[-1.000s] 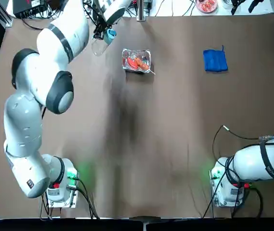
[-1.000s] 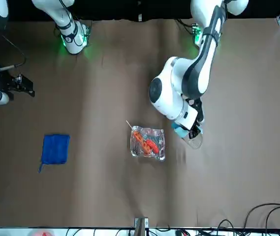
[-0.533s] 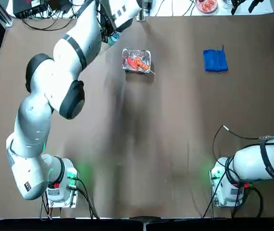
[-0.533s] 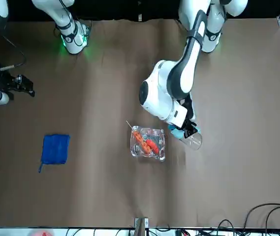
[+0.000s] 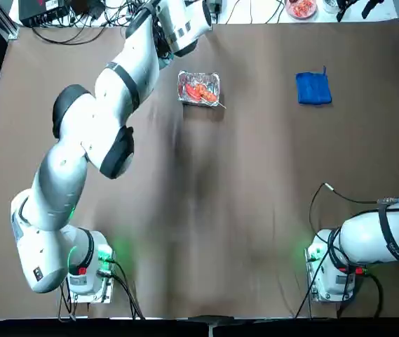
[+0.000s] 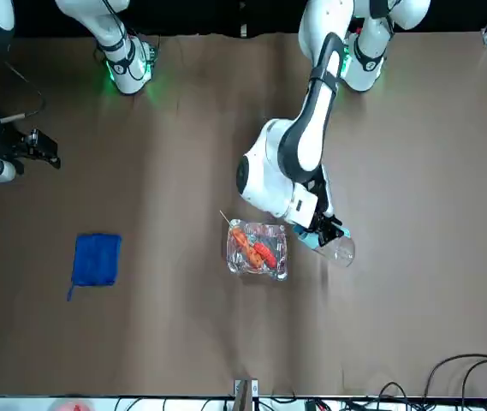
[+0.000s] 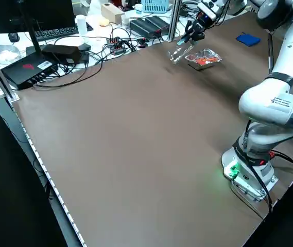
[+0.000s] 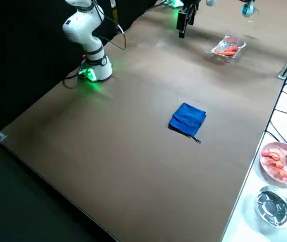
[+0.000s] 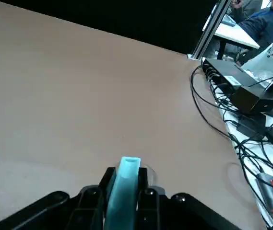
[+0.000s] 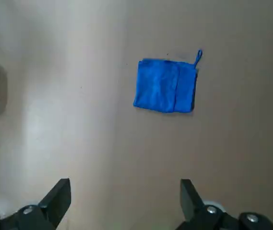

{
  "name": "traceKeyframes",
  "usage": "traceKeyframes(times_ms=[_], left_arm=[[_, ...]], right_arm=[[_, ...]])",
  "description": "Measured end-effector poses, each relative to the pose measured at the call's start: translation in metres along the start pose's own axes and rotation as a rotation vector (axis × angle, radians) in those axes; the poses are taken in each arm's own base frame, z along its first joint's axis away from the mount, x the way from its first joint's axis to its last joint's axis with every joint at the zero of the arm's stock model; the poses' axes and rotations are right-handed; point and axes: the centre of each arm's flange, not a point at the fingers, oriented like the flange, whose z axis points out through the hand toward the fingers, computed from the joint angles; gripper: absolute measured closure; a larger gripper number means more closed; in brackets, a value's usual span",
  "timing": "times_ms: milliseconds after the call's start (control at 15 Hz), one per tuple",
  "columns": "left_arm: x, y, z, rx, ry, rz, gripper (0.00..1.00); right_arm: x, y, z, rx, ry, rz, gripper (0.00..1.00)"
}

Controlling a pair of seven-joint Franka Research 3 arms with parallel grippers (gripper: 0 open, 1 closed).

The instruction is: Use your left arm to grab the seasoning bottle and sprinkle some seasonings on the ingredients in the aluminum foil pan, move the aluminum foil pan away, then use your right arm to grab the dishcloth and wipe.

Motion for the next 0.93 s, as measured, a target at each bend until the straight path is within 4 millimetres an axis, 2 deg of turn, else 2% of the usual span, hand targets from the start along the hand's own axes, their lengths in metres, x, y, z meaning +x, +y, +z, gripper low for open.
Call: traceKeyframes(times_ms=[600,933], left_arm=[[-0.007,-0.014,0.006,0.050,0.081,-0.039,0.77],[-0.010,-0.016,-0.011,0.040,0.037,-0.042,0.77]], right_arm=[[0.000,0.000,0.000,0.000,0.000,0.000,0.00],[0.000,0.000,0.000,0.000,0.000,0.000,0.00]])
